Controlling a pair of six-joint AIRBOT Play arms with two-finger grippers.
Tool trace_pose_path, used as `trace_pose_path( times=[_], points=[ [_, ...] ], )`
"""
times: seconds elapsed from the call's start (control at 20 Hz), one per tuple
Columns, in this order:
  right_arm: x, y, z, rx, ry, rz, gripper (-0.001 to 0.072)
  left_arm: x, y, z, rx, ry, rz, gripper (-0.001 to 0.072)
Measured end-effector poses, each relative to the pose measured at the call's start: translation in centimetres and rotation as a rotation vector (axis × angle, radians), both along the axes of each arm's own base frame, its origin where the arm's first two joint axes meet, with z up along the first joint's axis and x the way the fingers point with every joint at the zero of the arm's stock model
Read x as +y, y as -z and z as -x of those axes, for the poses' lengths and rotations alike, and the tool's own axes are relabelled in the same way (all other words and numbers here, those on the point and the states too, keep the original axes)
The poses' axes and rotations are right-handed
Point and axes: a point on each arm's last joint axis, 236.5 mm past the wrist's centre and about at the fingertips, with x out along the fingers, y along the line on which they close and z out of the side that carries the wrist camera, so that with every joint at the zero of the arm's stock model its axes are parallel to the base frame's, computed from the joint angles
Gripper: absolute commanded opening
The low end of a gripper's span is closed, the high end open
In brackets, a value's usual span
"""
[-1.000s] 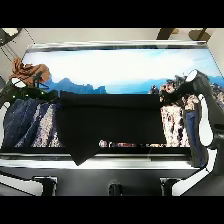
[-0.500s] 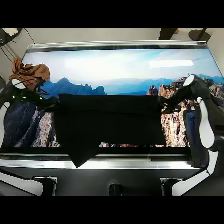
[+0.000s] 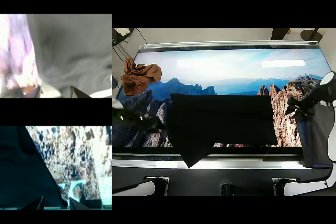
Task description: Fold the shirts.
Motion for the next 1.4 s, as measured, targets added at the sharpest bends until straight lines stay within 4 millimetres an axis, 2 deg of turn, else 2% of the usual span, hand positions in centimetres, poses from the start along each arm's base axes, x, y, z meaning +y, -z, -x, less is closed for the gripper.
trace_pose_path(
  times=[0.1, 0.2, 0.45, 0.65, 0.7, 0.75, 0.85, 1.05, 1.2, 1.3, 1.35, 1.4],
  points=[
    [0.6, 0.8, 1.3, 0.031, -0.014, -0.005, 0.0428, -1.4, 1.8, 3.4, 0.019, -0.015, 0.013, 0.0459],
    [1.1, 1.6, 2.4, 0.057, -0.026, -0.012, 0.0428, -2.7, 3.0, 5.6, 0.018, -0.027, 0.036, 0.0459],
    [1.7, 3.2, 4.6, 0.118, -0.039, -0.024, 0.0441, -5.7, 4.5, 7.5, 0.012, -0.084, 0.121, 0.0448],
    [2.2, 4.3, 6.2, 0.132, -0.048, -0.030, 0.0442, -7.2, 5.2, 7.3, -0.003, -0.117, 0.138, 0.0367],
    [2.3, 4.5, 6.6, 0.128, -0.049, -0.028, 0.0448, -7.4, 5.3, 7.0, -0.010, -0.131, 0.133, 0.0227],
    [2.4, 4.7, 7.0, 0.125, -0.054, -0.027, 0.0488, -7.3, 5.7, 6.7, -0.023, -0.140, 0.117, 0.0119],
    [2.7, 5.1, 7.8, 0.125, -0.065, -0.031, 0.0517, -7.3, 6.1, 6.0, -0.045, -0.155, 0.092, 0.0025],
    [3.8, 6.5, 9.6, 0.148, -0.062, -0.064, 0.0517, -7.5, 6.3, 5.4, -0.058, -0.177, 0.082, 0.0025],
    [5.0, 7.7, 10.3, 0.143, -0.037, -0.102, 0.0512, -7.5, 6.3, 5.4, -0.061, -0.179, 0.079, 0.0025],
    [5.9, 8.3, 10.5, 0.140, -0.015, -0.130, 0.0497, -7.4, 6.4, 5.3, -0.060, -0.182, 0.076, 0.0025],
    [6.2, 8.4, 10.7, 0.142, -0.002, -0.144, 0.0445, -7.4, 6.4, 5.3, -0.060, -0.182, 0.075, 0.0025],
    [6.4, 8.6, 10.7, 0.138, 0.005, -0.149, 0.0236, -7.4, 6.4, 5.3, -0.060, -0.181, 0.074, 0.0026]
  ],
)
